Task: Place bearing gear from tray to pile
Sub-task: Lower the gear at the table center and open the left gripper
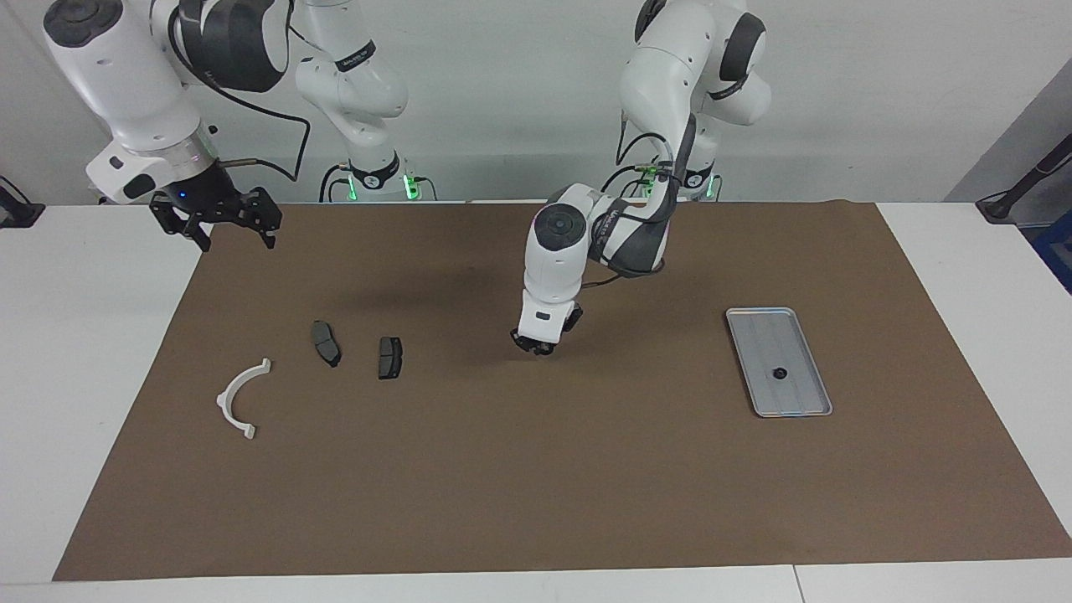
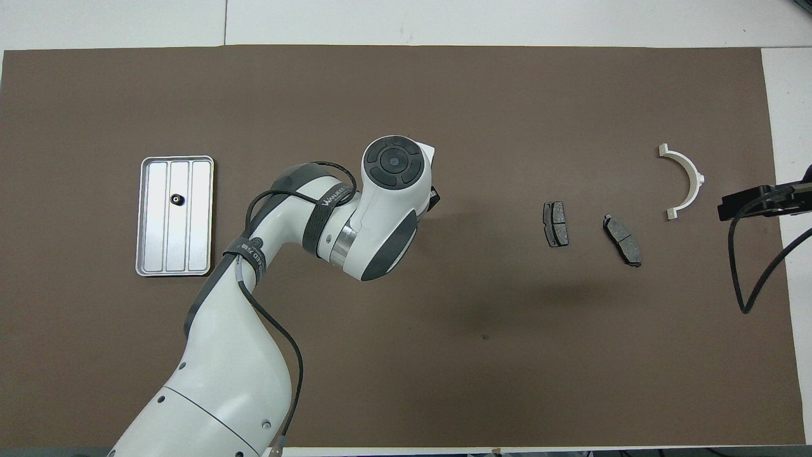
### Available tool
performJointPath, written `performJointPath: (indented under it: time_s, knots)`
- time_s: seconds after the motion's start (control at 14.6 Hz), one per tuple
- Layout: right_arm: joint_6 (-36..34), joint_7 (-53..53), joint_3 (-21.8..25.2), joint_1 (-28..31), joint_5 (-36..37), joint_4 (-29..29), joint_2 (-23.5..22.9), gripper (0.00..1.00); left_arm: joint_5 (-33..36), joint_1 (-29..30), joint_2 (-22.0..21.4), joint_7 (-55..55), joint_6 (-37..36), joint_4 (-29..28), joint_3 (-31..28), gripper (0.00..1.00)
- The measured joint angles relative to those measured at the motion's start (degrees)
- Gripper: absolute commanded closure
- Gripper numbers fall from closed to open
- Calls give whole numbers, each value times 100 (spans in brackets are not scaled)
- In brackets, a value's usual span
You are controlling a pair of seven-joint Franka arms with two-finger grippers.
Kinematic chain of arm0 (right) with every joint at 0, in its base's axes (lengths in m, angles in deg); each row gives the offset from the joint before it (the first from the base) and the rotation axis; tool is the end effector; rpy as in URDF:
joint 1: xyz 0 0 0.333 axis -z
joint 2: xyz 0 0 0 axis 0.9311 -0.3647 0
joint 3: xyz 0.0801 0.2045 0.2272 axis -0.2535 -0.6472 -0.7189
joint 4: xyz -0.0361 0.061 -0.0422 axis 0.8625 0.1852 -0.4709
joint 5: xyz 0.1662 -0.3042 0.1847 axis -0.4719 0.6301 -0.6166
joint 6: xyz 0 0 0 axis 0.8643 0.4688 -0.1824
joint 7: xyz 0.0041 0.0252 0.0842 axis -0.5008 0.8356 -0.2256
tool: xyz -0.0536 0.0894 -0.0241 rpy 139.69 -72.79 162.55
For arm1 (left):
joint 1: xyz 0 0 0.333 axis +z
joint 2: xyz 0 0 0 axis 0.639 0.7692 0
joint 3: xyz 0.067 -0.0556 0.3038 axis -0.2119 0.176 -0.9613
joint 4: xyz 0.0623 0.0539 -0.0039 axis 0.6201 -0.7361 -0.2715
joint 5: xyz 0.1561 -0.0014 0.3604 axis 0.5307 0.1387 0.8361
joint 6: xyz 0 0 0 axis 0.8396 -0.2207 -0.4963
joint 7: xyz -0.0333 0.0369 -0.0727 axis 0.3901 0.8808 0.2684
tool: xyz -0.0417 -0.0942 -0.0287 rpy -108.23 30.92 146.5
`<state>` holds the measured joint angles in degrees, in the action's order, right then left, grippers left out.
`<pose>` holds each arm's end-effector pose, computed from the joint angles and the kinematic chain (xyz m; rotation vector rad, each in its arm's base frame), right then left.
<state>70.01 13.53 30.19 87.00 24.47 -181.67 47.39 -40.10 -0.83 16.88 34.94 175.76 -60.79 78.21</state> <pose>0.5376 -0.0550 0.5766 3.1122 0.0748 -0.0530 0.5420 -0.4420 0.3210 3.0440 0.6838 -0.0872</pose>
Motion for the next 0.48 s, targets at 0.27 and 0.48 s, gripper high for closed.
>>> performJointPath:
  time_s: [0.27,0.48]
  knots:
    - [-40,0,-10,-6,0,-52,52,0,59,-100,76,219,151,-32,-7,100]
    - [-38,-2,-18,-9,1,-85,87,0,105,-126,100,346,419,-197,-7,100]
